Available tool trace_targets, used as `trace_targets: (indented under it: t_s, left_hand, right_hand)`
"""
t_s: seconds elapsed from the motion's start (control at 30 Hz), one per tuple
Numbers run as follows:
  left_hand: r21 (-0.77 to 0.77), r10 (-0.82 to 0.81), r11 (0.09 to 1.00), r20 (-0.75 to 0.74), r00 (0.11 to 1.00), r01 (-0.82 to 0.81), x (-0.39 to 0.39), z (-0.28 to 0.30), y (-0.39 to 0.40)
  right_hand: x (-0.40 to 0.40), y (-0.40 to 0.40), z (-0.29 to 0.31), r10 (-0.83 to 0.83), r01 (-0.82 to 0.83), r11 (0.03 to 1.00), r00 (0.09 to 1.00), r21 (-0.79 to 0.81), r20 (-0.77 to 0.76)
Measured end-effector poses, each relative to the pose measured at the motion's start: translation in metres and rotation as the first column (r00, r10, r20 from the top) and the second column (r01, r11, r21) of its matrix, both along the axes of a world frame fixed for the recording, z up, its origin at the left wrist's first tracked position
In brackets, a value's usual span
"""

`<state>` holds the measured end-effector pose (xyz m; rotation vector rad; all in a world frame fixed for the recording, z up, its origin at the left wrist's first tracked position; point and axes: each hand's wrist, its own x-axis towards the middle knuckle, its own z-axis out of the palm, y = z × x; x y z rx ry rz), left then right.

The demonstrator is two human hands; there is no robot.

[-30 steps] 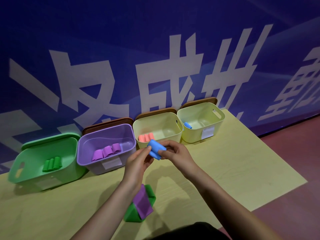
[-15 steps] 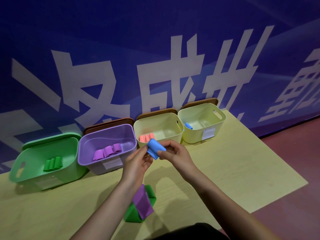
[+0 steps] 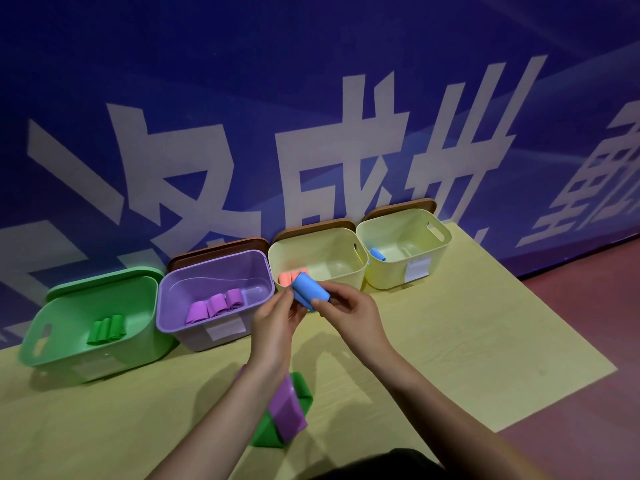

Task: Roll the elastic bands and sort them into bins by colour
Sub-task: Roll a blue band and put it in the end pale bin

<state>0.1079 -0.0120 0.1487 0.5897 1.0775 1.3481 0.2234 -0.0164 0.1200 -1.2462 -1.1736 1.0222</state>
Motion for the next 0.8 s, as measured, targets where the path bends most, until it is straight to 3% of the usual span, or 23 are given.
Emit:
trace_targets:
  t_s: [0.37, 0.57, 0.7, 0.8]
  left_hand:
    - [-0.064, 0.117, 0.989, -0.176, 0.977, -0.13, 0.008, -0.007, 0.006]
    - [-0.033, 0.169, 0.984, -0.144, 0.975, -0.175, 0.018, -0.002, 0.008]
    - [-0.02, 0.119, 0.992, -0.112, 0.987, -0.122, 0.022, 0.0, 0.011]
    - [0.011, -0.011, 1.0, -0.136, 0.991, 0.013, 0.023, -0.004, 0.01]
  right_hand:
    - [-0.008, -0.007, 0.002, -0.015, 0.01, 0.994, 0.999, 0.105, 0.046]
    - [-0.008, -0.006, 0.002, -0.063, 0.021, 0.982, 0.974, 0.187, 0.219]
    - [-0.001, -0.005, -0.002, -0.119, 0.086, 0.984, 0.97, 0.156, 0.214]
    - [0.005, -0.006, -0.002, -0.153, 0.137, 0.984, 0.977, 0.111, 0.152]
